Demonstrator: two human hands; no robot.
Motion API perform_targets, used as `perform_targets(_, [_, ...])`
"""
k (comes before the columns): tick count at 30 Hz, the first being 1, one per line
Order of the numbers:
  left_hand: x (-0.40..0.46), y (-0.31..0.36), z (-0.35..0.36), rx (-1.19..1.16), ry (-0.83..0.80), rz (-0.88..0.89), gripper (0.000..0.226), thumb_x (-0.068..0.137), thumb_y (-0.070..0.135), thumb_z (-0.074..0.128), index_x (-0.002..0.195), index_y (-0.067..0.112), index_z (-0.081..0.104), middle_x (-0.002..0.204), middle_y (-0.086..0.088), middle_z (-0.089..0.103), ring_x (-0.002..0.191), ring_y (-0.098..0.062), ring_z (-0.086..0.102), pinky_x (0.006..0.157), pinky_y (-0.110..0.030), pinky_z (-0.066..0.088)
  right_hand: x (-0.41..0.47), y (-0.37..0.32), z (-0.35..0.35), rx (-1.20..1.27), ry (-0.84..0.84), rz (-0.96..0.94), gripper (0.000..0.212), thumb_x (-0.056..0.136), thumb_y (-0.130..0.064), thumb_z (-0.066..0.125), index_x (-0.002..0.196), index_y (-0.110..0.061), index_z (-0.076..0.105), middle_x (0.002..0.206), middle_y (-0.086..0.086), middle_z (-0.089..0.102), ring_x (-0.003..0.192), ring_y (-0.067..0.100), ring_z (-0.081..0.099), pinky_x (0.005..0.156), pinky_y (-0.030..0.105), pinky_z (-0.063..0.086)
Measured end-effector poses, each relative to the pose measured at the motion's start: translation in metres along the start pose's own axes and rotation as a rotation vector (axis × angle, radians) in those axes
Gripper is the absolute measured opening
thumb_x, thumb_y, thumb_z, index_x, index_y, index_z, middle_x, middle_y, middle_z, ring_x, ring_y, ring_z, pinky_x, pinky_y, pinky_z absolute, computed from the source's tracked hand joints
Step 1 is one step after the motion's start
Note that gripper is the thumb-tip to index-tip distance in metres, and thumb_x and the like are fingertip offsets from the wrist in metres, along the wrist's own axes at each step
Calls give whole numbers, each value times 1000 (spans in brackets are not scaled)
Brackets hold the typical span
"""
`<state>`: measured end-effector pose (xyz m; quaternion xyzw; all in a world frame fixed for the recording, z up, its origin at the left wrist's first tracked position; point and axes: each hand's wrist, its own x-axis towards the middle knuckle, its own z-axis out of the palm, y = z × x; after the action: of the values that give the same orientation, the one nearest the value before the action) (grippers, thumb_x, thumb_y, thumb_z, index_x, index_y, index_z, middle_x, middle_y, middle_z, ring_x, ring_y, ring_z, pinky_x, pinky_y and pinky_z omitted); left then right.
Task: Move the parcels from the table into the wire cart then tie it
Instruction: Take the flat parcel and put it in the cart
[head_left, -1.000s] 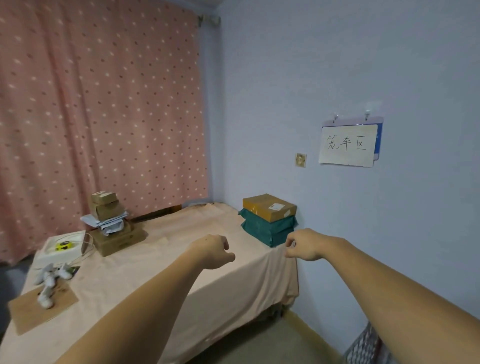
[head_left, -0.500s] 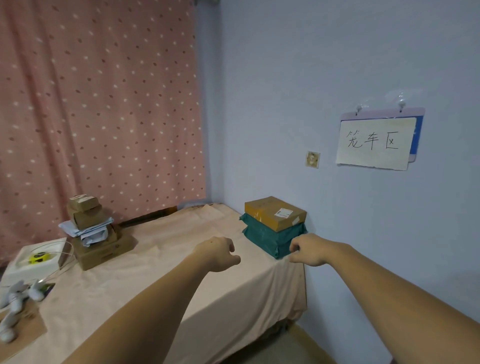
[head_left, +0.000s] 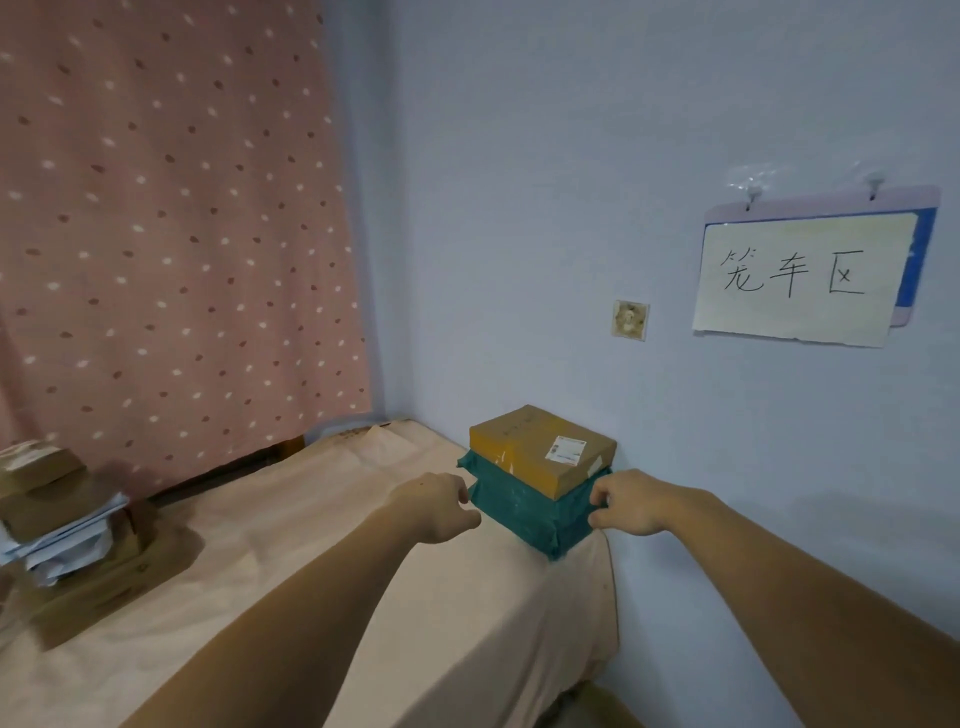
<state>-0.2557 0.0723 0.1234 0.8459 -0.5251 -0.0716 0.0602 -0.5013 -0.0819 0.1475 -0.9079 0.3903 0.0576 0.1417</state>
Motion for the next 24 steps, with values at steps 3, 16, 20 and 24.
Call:
perform_targets(3, [47, -8, 5, -2, -11, 10, 52, 89, 55, 52, 130, 24, 58, 121, -1, 67, 93, -15, 55, 74, -28, 44, 47, 7, -1, 18, -4, 4, 33, 95, -40, 64, 116, -15, 65, 117, 7, 65, 103, 21, 63, 87, 33, 52])
perform_targets(16, [249, -43, 36, -29, -73, 12, 53, 88, 57, 50, 130, 26, 58, 116, 3, 67, 92, -13, 57, 70, -25, 44, 231, 53, -10, 32, -58, 10, 10, 99, -30, 59, 95, -22, 64, 115, 6, 64, 111, 24, 61, 97, 33, 51])
perform_targets(20, [313, -51, 49, -25, -110, 20, 51, 85, 56, 50, 125, 28, 61, 114, 6, 68, 96, -14, 61, 78, -30, 53, 286, 71, -1, 34, -66, 64, 37, 103, -31, 53, 133, -10, 61, 133, 9, 63, 113, 23, 62, 102, 36, 53])
perform_targets(24, [389, -55, 59, -36, -45, 23, 50, 80, 59, 43, 110, 26, 65, 97, 5, 63, 84, -13, 59, 68, -31, 54, 341, 95, 11, 89, -21, 208, 26, 102, -30, 53, 109, -9, 67, 101, 6, 73, 83, 19, 67, 75, 31, 55])
